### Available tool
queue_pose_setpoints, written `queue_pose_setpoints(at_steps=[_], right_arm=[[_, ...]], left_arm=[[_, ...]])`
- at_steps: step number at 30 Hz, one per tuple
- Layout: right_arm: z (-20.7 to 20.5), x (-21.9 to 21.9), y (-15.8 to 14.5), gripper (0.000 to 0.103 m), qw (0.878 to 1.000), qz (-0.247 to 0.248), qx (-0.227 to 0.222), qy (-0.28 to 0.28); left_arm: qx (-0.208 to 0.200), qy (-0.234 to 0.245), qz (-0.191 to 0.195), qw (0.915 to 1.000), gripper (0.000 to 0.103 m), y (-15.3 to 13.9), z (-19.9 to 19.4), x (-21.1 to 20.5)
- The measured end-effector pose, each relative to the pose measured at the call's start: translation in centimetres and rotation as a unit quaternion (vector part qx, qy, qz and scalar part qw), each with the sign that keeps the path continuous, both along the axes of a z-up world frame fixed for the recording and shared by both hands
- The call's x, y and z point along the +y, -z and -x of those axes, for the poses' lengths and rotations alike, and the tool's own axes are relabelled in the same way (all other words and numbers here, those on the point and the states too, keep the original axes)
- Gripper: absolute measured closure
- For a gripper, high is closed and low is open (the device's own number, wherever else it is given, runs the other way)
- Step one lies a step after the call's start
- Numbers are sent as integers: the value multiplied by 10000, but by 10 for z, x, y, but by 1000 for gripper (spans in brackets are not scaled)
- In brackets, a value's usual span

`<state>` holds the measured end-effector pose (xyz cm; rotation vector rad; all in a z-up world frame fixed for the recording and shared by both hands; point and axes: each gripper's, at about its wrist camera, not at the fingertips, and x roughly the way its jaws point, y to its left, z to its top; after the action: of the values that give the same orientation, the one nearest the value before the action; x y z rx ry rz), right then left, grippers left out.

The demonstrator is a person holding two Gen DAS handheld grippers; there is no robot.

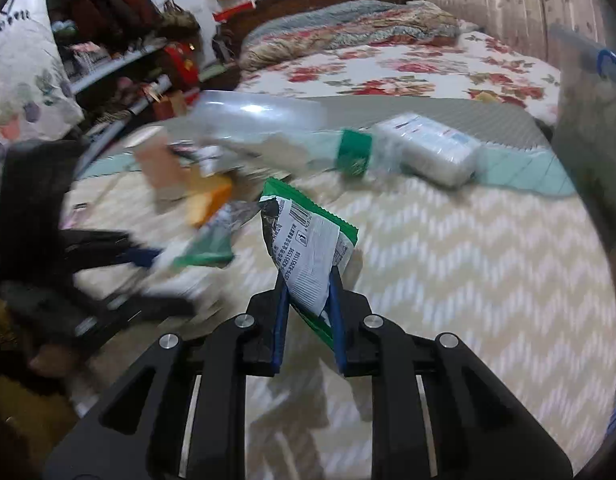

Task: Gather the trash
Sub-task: 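Grasp the white tissue with the left gripper while the right gripper grasps the green-white wrapper, then hold the tissue in the left gripper and the wrapper in the right gripper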

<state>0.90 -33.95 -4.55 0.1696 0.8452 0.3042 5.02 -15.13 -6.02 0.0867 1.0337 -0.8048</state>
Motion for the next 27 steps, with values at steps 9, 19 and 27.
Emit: queue_pose_setpoints(at_steps=[9,19,27], right_arm=[[29,-17,20,82,9949,-790,64,616],[28,-20,25,82,9940,-804,67,743],[29,-21,26,82,9939,-795,64,763]], left_arm=[[-490,55,-254,9985,59,1,18,-8],[-441,-95,-120,9989,58,0,16,0],[-431,-97,-156,9989,56,1,17,-1]])
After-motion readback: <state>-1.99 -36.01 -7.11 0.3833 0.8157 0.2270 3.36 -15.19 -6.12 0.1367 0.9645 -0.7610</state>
